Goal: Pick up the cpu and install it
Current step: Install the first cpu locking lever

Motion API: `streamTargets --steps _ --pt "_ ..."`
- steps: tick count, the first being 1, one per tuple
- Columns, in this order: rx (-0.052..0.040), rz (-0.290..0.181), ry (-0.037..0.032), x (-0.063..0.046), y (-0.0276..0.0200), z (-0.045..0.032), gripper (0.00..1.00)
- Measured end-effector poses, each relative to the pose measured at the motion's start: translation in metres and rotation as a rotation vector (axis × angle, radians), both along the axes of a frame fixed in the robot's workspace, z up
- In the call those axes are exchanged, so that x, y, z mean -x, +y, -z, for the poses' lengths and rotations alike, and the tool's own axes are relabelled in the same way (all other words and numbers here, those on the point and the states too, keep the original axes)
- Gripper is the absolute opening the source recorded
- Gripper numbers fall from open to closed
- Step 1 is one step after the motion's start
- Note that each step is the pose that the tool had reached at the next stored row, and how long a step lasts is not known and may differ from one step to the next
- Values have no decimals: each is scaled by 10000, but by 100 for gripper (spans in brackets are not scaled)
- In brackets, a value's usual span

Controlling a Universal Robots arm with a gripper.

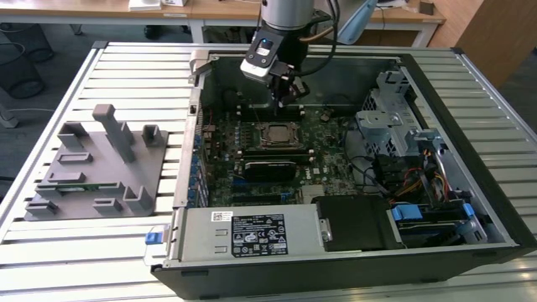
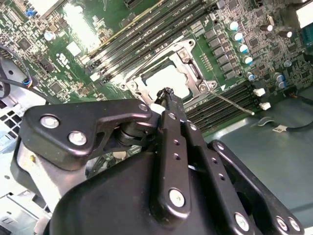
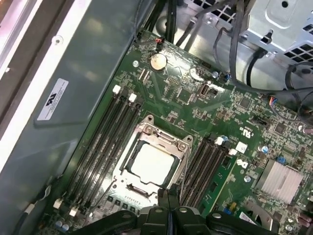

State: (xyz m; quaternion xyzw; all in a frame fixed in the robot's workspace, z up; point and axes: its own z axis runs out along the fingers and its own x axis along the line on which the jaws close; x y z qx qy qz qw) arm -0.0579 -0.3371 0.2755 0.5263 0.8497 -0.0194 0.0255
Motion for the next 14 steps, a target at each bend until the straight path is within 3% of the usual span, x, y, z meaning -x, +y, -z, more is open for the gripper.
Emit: streamTargets --steps 14 --pt "-2 -2457 -1 0 1 17 11"
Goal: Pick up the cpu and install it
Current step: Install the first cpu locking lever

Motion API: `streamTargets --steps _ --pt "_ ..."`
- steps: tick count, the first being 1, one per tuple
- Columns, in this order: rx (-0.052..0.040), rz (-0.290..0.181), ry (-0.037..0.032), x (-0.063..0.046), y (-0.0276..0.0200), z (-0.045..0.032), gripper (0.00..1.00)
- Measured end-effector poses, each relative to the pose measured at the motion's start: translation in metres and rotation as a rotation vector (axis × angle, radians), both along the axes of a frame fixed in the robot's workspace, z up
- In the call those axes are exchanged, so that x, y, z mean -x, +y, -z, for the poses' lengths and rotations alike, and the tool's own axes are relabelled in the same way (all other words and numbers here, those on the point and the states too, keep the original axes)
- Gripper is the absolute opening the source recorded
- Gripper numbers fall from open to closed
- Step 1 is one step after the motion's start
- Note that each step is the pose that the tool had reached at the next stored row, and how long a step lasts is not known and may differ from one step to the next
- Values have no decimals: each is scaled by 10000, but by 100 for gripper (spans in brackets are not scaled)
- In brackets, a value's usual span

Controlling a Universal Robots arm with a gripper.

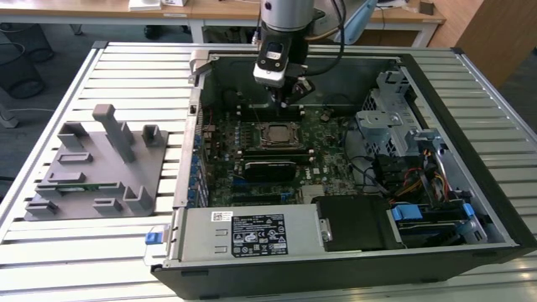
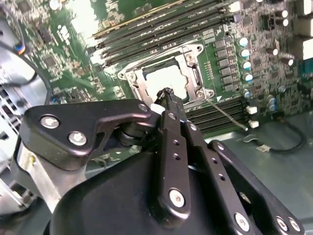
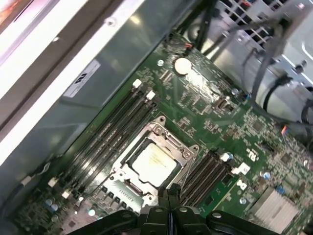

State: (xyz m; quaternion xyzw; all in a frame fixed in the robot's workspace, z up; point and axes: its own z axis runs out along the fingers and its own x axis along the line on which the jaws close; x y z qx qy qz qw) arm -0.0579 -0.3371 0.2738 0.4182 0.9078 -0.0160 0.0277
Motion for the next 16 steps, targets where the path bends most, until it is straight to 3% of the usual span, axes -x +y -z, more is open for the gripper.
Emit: streamTargets --steps 14,16 --pt "29 -2551 1 0 0 13 11" --pt "44 -2752 6 5 0 13 11"
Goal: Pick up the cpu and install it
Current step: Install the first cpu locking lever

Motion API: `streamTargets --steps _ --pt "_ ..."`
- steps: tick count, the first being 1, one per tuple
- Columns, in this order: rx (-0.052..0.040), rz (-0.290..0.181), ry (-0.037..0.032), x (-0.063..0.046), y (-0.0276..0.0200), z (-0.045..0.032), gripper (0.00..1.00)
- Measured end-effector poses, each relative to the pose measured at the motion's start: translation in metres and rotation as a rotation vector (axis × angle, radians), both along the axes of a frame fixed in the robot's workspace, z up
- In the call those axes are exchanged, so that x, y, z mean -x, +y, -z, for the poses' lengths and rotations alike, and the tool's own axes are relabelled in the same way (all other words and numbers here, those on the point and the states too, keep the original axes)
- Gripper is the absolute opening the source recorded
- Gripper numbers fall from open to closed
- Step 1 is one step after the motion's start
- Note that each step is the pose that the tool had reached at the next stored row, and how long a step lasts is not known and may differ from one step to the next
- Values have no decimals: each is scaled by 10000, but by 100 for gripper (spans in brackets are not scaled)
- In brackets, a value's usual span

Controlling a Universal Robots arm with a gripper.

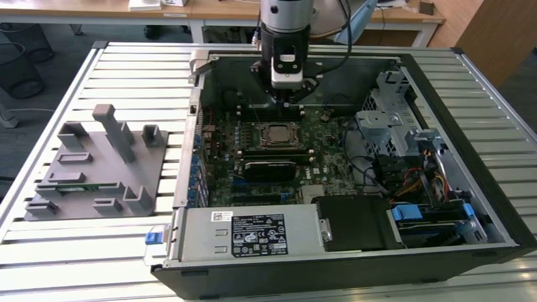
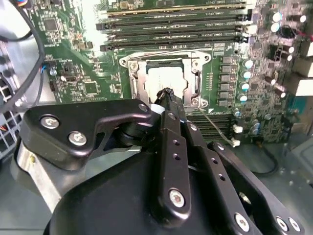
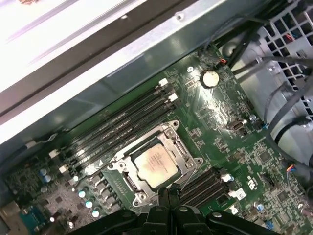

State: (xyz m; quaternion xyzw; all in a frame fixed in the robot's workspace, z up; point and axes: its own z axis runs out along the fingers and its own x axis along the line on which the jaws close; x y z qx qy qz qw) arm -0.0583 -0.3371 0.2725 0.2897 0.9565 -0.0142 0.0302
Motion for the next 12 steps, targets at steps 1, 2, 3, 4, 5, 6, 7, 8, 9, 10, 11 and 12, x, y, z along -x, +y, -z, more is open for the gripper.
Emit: streamTargets --steps 1,2,3,4,5,6,7,8,9,10,11,12 --pt "8 -65 11 0 0 0 11" --pt "12 -133 31 0 0 -1 11" --pt "11 -213 61 0 0 0 11" --pt "10 -293 96 0 0 0 11" --pt "7 -377 139 0 0 0 11" --pt "3 -457 183 0 0 0 11" --pt "2 -533 224 0 0 0 11" --pt "3 -625 243 1 0 0 11" --pt "4 -767 245 1 0 1 11" --pt "6 -949 246 0 0 3 11" --pt "6 -1127 245 0 0 7 11" --pt "8 -1309 245 0 0 10 11"
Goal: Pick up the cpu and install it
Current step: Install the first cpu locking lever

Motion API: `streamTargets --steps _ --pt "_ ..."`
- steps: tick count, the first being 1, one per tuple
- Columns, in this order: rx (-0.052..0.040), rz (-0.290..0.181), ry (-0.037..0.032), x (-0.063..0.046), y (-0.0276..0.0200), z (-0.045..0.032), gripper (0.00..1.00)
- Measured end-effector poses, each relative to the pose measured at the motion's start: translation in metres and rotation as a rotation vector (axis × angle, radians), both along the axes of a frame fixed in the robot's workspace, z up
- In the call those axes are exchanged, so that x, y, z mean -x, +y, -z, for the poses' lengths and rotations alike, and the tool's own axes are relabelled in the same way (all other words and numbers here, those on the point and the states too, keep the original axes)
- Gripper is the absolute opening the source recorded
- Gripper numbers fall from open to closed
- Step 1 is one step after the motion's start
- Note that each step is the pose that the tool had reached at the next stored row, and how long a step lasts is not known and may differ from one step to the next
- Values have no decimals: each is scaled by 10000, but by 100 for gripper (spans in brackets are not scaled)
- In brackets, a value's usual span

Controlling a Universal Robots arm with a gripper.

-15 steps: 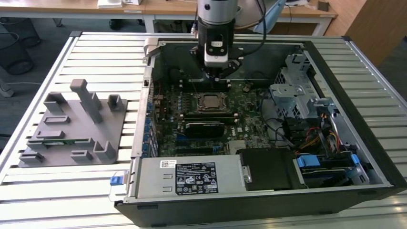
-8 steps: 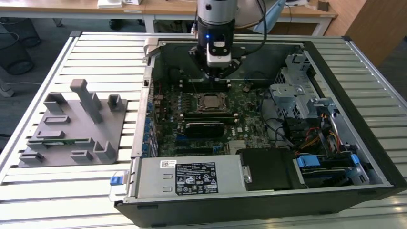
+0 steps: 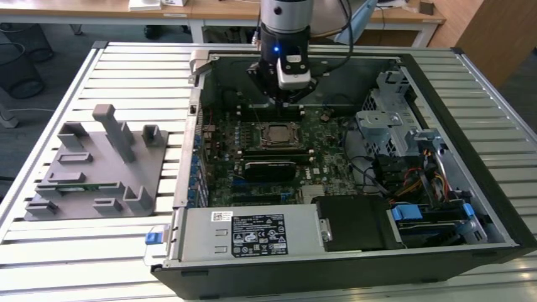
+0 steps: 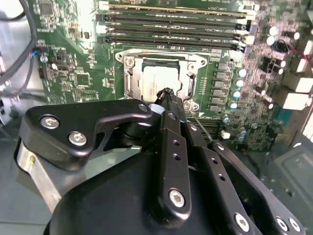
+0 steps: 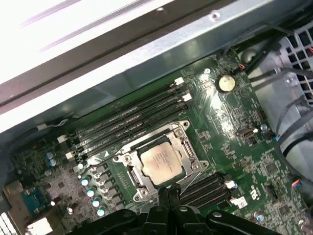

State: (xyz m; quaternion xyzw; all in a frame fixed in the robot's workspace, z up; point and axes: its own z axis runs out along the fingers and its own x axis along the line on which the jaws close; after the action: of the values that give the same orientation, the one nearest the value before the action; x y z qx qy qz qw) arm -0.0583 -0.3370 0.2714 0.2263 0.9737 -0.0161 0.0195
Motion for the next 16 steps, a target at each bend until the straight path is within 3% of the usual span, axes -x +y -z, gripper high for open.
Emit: streamTargets --steps 8,16 --pt "4 -1385 1 2 0 14 11" --pt "4 -1692 1 9 0 15 11"
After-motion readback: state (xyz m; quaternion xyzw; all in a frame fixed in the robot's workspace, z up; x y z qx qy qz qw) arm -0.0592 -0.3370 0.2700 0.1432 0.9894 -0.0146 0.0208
